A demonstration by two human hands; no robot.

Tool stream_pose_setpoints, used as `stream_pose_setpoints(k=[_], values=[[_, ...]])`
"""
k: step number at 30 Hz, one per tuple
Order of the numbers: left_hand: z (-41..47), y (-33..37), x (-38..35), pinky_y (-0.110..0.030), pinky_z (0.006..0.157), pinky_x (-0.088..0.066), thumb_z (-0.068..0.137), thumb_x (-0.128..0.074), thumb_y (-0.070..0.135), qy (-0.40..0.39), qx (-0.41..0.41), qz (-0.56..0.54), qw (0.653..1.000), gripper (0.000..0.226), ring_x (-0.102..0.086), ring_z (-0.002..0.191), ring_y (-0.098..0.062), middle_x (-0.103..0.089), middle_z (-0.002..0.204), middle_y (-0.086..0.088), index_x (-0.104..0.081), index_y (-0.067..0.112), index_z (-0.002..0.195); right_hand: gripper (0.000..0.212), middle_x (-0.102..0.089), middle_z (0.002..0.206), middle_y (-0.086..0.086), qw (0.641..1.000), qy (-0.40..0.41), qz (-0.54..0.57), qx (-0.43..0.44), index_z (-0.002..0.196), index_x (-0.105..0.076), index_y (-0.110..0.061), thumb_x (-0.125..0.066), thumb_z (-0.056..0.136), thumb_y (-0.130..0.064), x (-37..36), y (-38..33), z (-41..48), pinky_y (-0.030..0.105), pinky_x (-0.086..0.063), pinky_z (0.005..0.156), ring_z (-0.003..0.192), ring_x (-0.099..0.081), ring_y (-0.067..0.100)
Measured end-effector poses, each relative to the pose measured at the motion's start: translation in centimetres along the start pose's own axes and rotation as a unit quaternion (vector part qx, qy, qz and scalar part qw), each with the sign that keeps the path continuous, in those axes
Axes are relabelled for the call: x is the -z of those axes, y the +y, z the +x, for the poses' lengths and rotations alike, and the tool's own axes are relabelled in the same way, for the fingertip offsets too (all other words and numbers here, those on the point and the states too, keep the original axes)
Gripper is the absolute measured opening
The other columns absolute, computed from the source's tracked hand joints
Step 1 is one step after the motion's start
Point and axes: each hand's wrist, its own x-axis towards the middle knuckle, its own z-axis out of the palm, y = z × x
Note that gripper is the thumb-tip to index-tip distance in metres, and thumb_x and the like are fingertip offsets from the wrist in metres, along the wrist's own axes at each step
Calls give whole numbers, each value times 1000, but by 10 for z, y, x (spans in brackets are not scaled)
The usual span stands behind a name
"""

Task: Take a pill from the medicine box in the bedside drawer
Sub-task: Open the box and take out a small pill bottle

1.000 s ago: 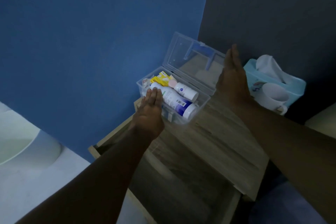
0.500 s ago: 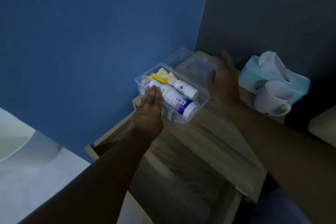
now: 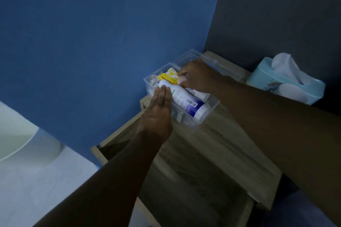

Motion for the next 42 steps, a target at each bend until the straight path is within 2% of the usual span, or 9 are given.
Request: stream_pose_setpoints(k=[8,15,19,23,25,29,31,36,42], values=[[1,1,0,-35,118,-10,84,-54,3,-9,6,7,1000,96,12,149,-24,12,163,-5,12,13,153,31,-73,104,8,999,30,27,5,109,-75,-11,-77,81,-25,-1,-6,1,34,-56,84,86,-64,16],[5,6,17,-39,121,-10,82,-58,3,-75,39,-38,996,98,11,150,-23,10,164,-3,8,16,154,23,-67,69,-5,991,109,75,17,89,-79,-13,-77,72,-28,23,-19,-36,27,-56,63,64,-62,9],[8,10,40,-37,121,-15,89,-54,14,-79,32,-31,996,78,-4,151,-21,-8,164,-3,-12,16,155,25,-74,82,-1,988,115,95,27,95,-79,-16,-77,72,-24,44,-25,-69,29,-56,68,66,-63,7],[3,42,59,-27,107,-37,88,-53,16,61,16,-131,989,53,-45,133,-21,-49,146,-4,-49,17,141,30,-71,93,-5,980,144,129,40,101,-78,-17,-79,71,-19,68,-30,-110,26,-55,75,75,-63,6],[1,68,65,-21,92,-44,93,-51,16,68,71,-309,946,36,-59,116,-19,-64,127,-3,-62,18,127,27,-67,89,-9,977,153,138,46,102,-78,-20,-77,75,-19,81,-31,-128,23,-54,74,77,-64,5],[-6,119,79,-31,89,-55,96,-49,9,21,144,-650,746,28,-68,98,-23,-73,105,-11,-68,6,116,25,-69,89,-6,976,171,128,48,105,-77,-19,-78,80,-23,110,-33,-162,11,-44,72,77,-61,2],[-12,136,83,-30,88,-55,100,-44,13,0,134,-714,687,30,-68,92,-22,-73,101,-13,-67,3,116,24,-70,91,-4,976,176,119,56,105,-77,-17,-77,82,-23,123,-36,-176,10,-44,72,79,-62,4],[-29,162,89,-38,103,-48,101,-45,16,-44,102,-805,582,36,-62,117,-32,-65,121,-26,-57,-11,123,25,-71,96,8,976,175,103,76,107,-76,-9,-75,86,-22,148,-46,-203,31,-51,80,87,-67,17],[-45,175,96,-27,80,-59,96,-54,18,-18,133,-866,482,27,-73,95,-20,-74,101,-19,-65,-7,102,13,-72,88,14,976,165,69,127,90,-76,3,-70,88,-9,161,-61,-211,37,-47,79,86,-66,26]])
